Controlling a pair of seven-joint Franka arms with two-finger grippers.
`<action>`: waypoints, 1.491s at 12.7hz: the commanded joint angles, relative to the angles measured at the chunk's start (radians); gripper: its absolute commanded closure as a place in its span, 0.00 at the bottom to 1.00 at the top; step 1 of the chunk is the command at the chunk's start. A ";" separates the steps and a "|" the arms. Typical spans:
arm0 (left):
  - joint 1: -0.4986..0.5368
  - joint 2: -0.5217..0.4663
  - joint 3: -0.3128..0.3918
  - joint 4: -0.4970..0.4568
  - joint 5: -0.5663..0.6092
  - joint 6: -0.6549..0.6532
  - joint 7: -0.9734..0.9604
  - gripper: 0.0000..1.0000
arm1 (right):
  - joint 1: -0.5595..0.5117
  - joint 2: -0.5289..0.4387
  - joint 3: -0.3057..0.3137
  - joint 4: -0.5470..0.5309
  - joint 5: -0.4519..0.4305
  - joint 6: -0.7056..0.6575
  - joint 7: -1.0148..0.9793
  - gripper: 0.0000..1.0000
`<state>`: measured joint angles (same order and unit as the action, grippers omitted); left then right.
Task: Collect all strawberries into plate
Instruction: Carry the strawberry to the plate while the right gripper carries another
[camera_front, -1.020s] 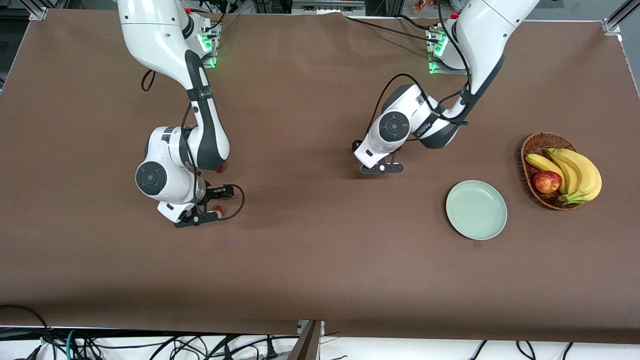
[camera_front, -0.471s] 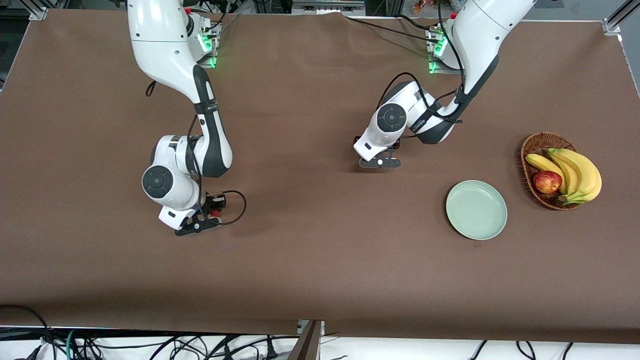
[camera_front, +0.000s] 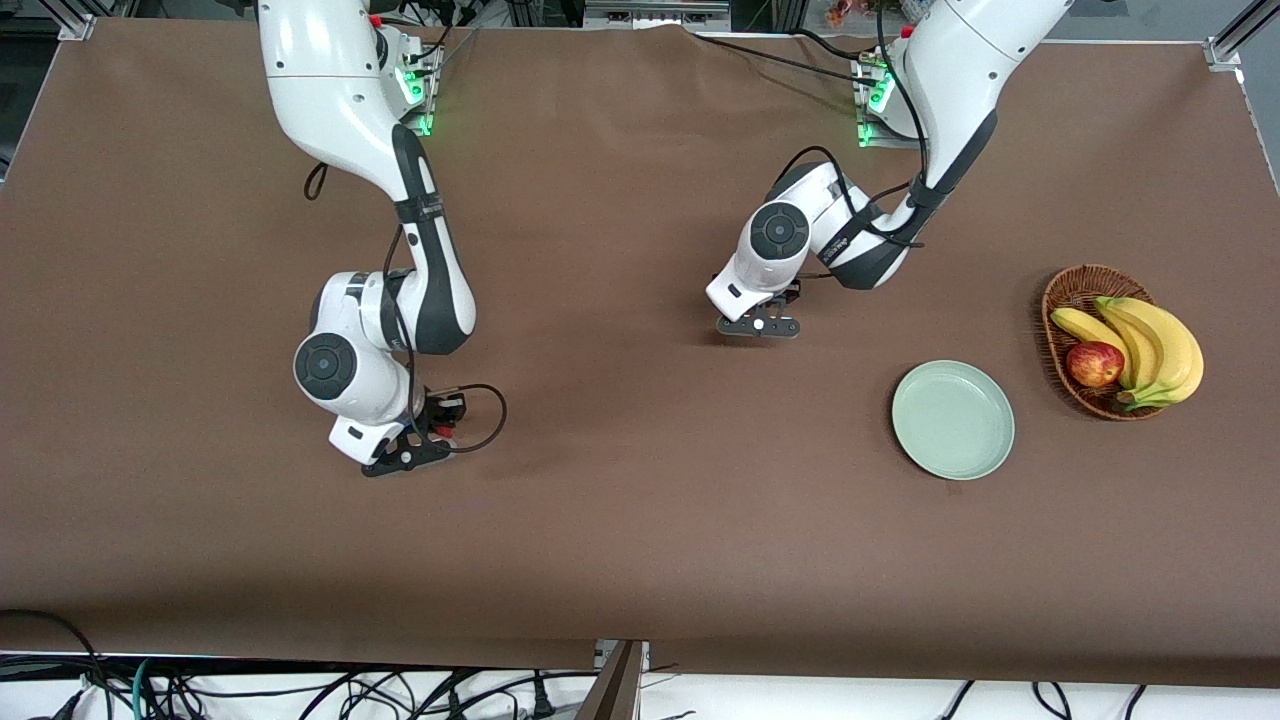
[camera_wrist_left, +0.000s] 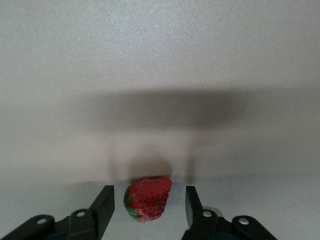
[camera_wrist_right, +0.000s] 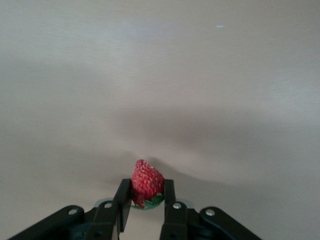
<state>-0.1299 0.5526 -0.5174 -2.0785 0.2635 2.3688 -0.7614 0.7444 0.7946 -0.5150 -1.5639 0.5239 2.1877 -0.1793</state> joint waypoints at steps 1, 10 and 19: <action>0.006 -0.014 -0.006 -0.022 0.051 0.024 -0.013 0.71 | 0.042 -0.003 0.041 0.086 0.051 -0.095 0.227 0.90; 0.240 -0.106 0.013 -0.003 0.045 -0.039 0.435 0.91 | 0.078 0.044 0.354 0.243 0.156 0.184 0.853 0.87; 0.285 -0.085 0.258 0.083 0.031 0.024 0.735 0.54 | 0.152 0.082 0.435 0.252 0.093 0.422 1.051 0.00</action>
<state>0.1621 0.4564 -0.2833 -2.0059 0.2874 2.3774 -0.0453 0.9189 0.8869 -0.0538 -1.3452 0.6553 2.6704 0.8624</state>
